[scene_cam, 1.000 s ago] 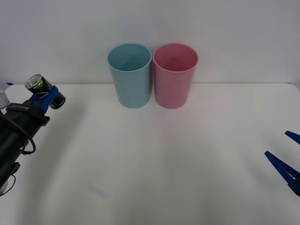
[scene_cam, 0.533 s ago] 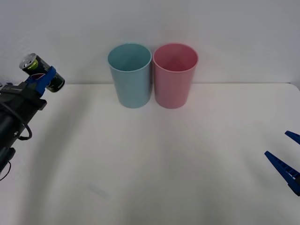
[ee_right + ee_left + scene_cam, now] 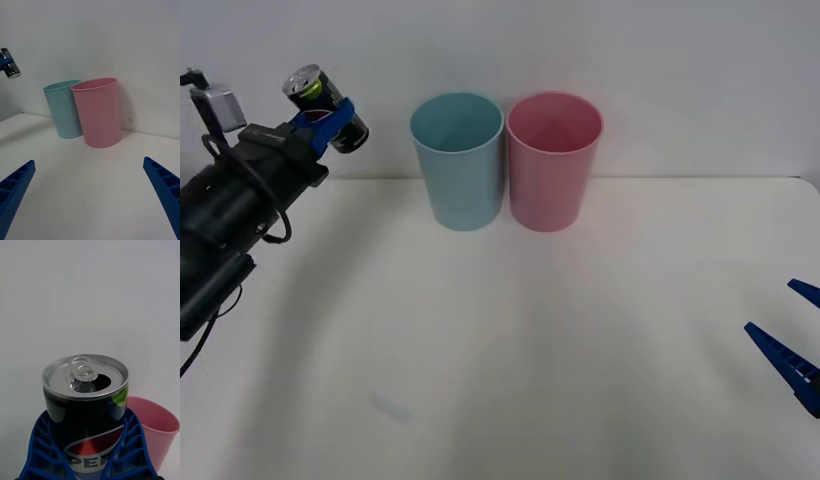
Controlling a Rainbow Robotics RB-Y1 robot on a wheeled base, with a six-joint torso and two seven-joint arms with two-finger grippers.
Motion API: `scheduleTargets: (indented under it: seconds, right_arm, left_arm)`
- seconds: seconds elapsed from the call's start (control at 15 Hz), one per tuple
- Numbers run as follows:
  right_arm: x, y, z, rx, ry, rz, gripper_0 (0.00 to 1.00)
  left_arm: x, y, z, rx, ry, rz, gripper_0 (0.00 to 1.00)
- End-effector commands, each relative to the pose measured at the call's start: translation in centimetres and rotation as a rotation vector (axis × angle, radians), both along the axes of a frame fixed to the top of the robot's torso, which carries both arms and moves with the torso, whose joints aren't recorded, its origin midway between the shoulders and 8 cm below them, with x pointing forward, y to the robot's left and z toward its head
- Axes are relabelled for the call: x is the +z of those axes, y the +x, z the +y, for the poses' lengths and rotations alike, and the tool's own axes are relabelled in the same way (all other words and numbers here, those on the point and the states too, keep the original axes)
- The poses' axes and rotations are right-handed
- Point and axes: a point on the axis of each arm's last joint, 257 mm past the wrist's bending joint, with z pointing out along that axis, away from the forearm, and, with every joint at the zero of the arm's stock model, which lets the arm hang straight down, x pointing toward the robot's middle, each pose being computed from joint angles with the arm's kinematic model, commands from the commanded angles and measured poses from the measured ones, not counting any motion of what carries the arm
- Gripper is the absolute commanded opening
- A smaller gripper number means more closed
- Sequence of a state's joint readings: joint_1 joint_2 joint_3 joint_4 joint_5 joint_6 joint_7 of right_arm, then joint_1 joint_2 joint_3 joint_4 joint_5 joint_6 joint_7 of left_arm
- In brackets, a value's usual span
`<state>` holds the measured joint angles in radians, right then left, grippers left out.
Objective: Grasp the object on the table and drop it into the matching bin: aluminum can to the light blue bin, PET bottle to the pink bin.
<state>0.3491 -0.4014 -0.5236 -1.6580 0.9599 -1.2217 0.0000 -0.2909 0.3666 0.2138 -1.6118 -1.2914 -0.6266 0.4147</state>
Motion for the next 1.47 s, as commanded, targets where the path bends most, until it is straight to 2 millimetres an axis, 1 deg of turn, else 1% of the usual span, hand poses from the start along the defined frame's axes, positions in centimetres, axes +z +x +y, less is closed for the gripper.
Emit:
scheduleTargets:
  seconds: [0.07,0.27,0.47,0.53,0.93,1.2,1.47]
  right_arm:
    - [0.0,0.0,0.0,0.0,0.0,0.0,1.0]
    - [0.0,0.0,0.0,0.0,0.0,0.0,1.0]
    - [0.0,0.0,0.0,0.0,0.0,0.0,1.0]
    - [0.0,0.0,0.0,0.0,0.0,0.0,1.0]
    - [0.0,0.0,0.0,0.0,0.0,0.0,1.0]
    - [0.0,0.0,0.0,0.0,0.0,0.0,1.0]
    - [0.0,0.0,0.0,0.0,0.0,0.0,1.0]
  left_arm:
    - [0.3,2.6,-2.8,-0.045,0.028,0.014,0.0]
    - [0.5,5.1,-5.2,-0.074,0.06,0.03,0.0]
    - [0.7,7.0,-6.9,-0.083,0.08,0.039,0.0]
    - [0.5,7.7,-7.8,-0.083,0.098,0.043,0.0]
    - [0.8,10.6,-11.5,-0.076,0.156,0.048,0.0]
    - [1.3,11.5,-12.4,-0.066,0.178,0.044,0.0]
    - [1.2,11.6,-12.3,-0.053,0.185,0.041,0.0]
